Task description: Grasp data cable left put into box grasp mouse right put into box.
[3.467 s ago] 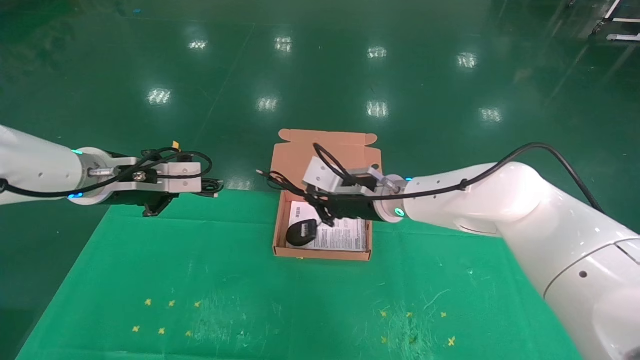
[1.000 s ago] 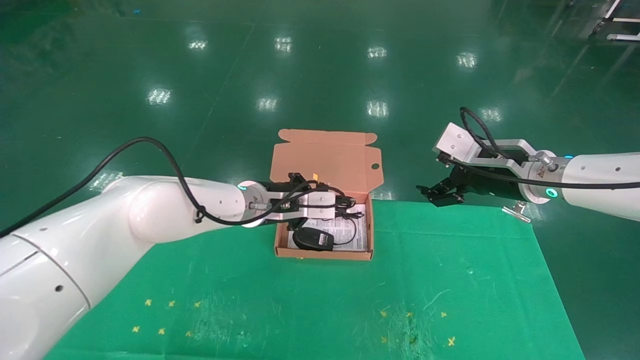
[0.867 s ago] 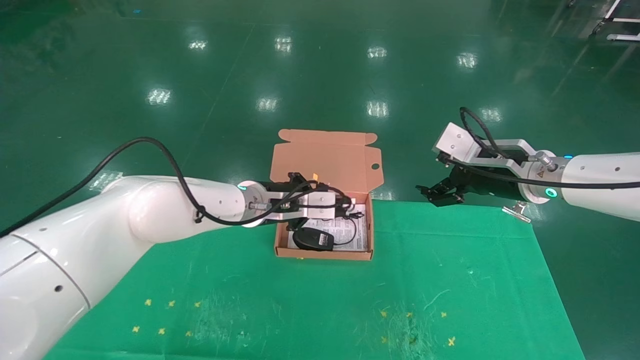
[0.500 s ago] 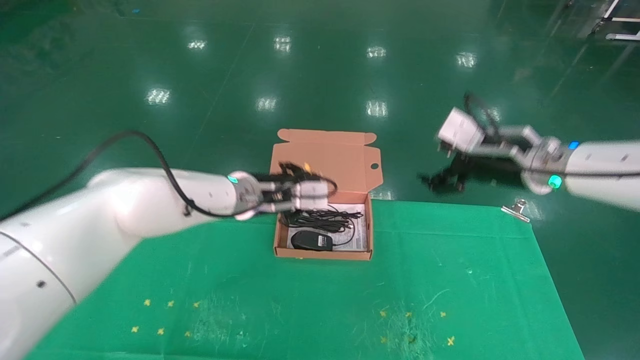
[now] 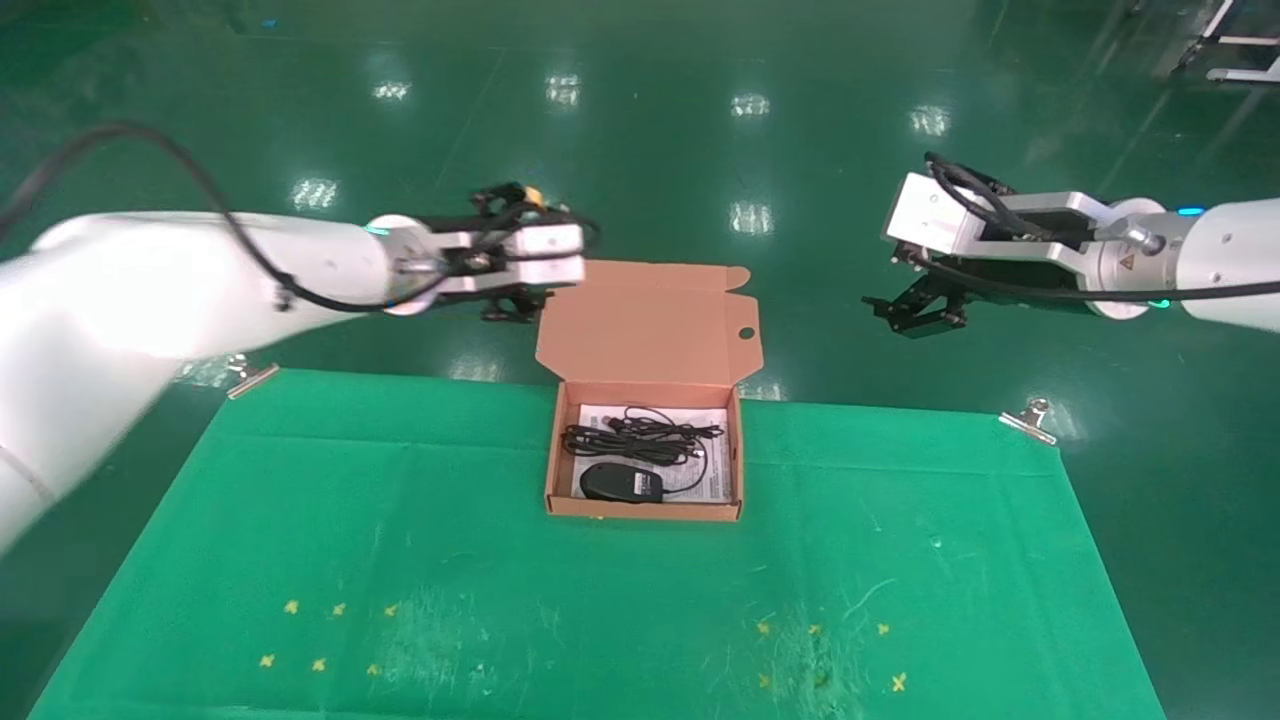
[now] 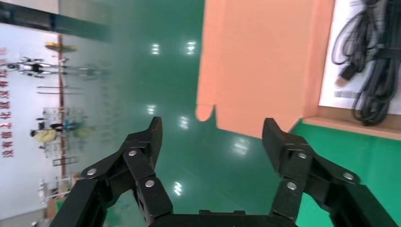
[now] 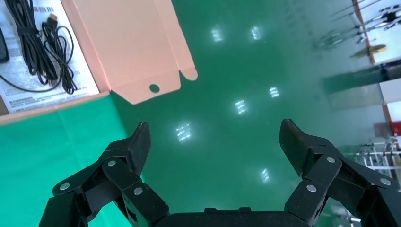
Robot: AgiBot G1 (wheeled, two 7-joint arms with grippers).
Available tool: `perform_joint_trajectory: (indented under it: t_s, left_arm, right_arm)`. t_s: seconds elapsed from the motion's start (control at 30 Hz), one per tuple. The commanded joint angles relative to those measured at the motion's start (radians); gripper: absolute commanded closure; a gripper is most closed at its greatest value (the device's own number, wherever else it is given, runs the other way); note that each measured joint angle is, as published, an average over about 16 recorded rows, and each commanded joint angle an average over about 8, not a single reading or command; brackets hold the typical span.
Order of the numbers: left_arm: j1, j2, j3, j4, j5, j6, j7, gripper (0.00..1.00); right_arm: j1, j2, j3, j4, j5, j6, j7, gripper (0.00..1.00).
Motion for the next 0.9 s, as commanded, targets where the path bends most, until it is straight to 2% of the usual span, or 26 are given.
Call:
perform_joint_trajectory:
  t_s: [0.03, 0.9]
  left_arm:
    - [-0.006, -0.004, -0.004, 0.004, 0.000, 0.001, -0.002, 0.00]
    - [0.283, -0.307, -0.398, -0.281, -0.491, 0.427, -0.028, 0.00]
  right_arm:
    - [0.001, 0.003, 0.002, 0.007, 0.001, -0.010, -0.004, 0.00]
    - [-0.305, 0.114, 0.340, 0.159, 0.402, -0.347, -0.041, 0.00]
